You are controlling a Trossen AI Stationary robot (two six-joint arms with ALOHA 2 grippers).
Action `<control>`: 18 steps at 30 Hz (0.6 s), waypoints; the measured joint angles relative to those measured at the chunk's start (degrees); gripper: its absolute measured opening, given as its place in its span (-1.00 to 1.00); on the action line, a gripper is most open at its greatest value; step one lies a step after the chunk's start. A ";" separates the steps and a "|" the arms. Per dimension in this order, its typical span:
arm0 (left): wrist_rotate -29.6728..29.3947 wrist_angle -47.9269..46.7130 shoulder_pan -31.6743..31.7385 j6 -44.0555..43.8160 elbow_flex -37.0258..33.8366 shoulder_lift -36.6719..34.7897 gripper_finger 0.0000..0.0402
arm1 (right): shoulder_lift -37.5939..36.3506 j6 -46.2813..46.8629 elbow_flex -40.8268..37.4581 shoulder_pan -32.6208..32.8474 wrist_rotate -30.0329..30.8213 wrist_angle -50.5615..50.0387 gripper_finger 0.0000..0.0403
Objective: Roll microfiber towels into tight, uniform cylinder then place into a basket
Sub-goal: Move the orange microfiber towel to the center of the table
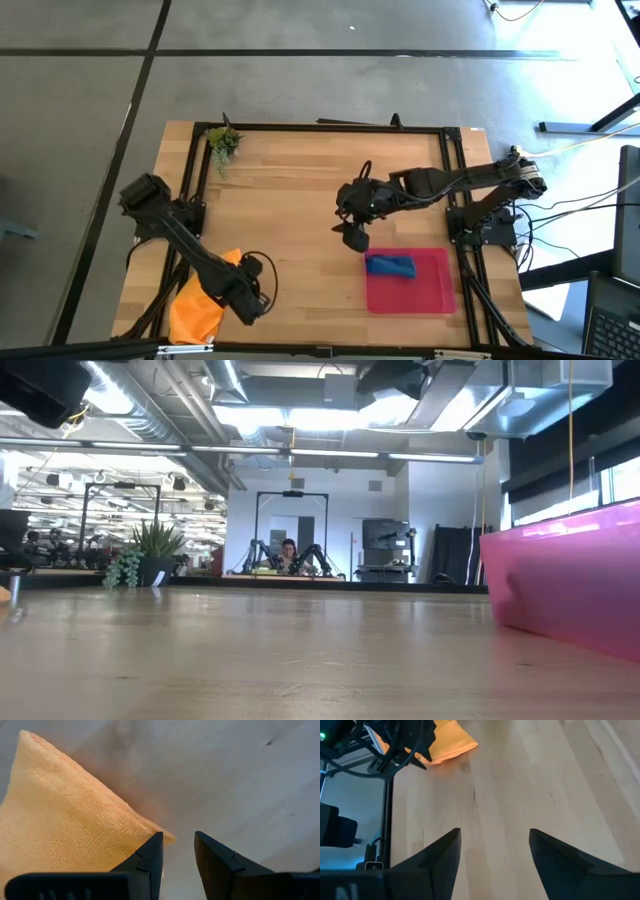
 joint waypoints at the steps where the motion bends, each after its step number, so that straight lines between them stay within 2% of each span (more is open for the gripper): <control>1: 0.01 0.01 -0.01 -0.03 0.00 0.30 -0.49 | 0.02 -0.03 0.00 -0.02 0.00 0.00 0.16; 18: 1.09 -6.69 0.03 -4.08 -0.04 0.96 -0.49 | 0.02 -0.04 0.00 0.01 -0.03 0.20 0.16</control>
